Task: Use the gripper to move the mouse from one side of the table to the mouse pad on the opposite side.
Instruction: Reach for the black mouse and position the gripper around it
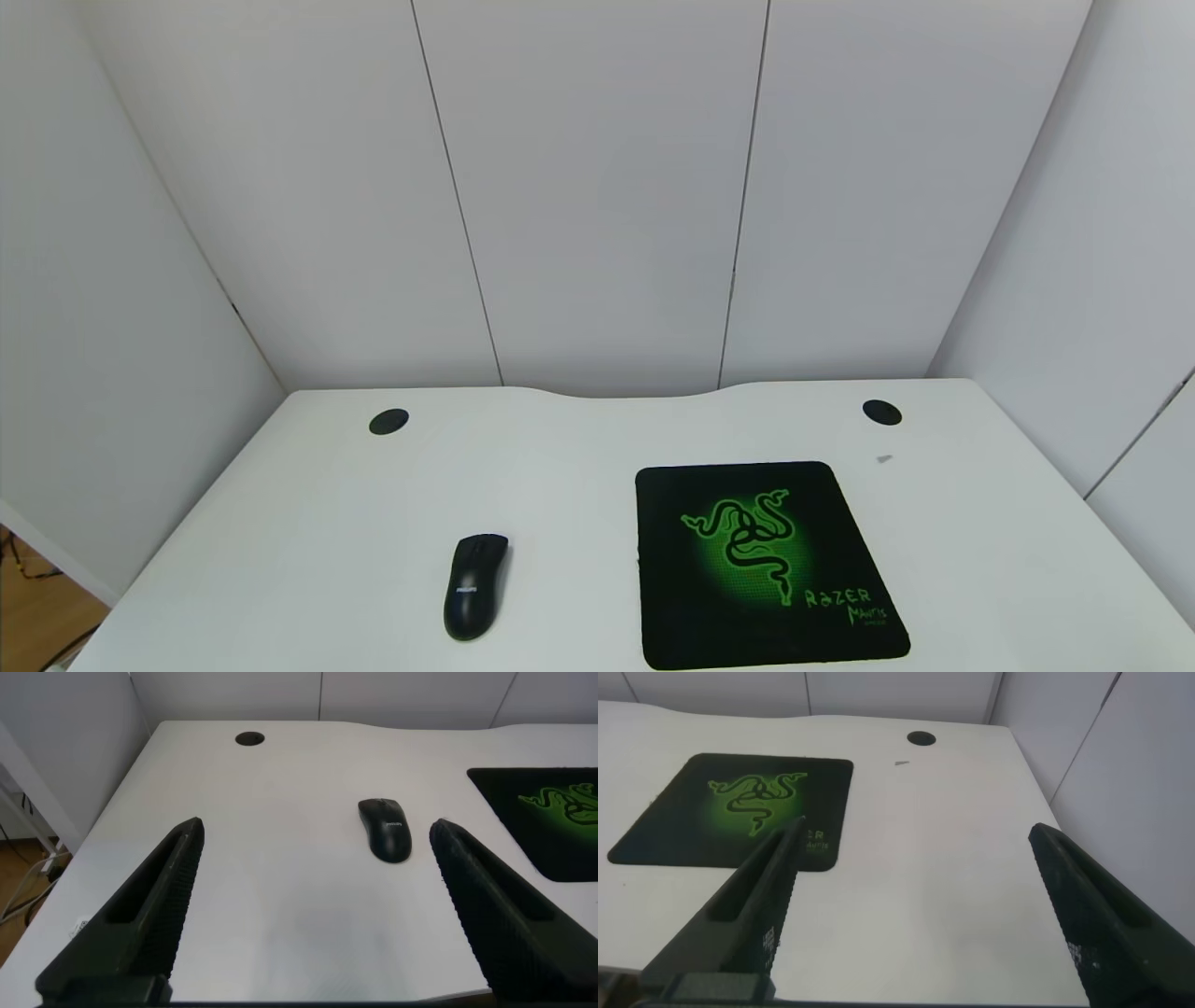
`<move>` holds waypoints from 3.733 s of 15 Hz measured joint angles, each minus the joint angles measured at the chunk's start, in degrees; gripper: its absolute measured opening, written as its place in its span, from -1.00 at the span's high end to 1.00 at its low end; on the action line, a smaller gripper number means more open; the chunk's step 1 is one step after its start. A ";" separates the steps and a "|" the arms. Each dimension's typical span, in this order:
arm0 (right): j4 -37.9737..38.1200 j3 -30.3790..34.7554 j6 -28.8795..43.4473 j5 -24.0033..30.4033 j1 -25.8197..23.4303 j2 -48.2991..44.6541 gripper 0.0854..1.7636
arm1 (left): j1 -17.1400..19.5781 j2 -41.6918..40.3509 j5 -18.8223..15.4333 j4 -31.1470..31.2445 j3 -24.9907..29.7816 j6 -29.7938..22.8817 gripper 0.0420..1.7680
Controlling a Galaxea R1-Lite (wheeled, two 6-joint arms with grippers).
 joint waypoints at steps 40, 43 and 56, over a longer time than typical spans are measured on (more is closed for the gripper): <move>0.00 0.00 0.02 0.00 0.00 0.00 -0.94 | -16.96 90.31 2.41 33.35 -63.85 -16.75 -0.94; 0.00 0.00 0.00 0.00 0.00 0.00 -0.94 | -18.20 96.13 2.46 33.09 -65.32 -16.97 -0.94; -0.02 0.00 0.00 0.00 0.00 0.00 -0.94 | -21.76 112.75 2.83 27.48 -64.83 -20.49 -0.94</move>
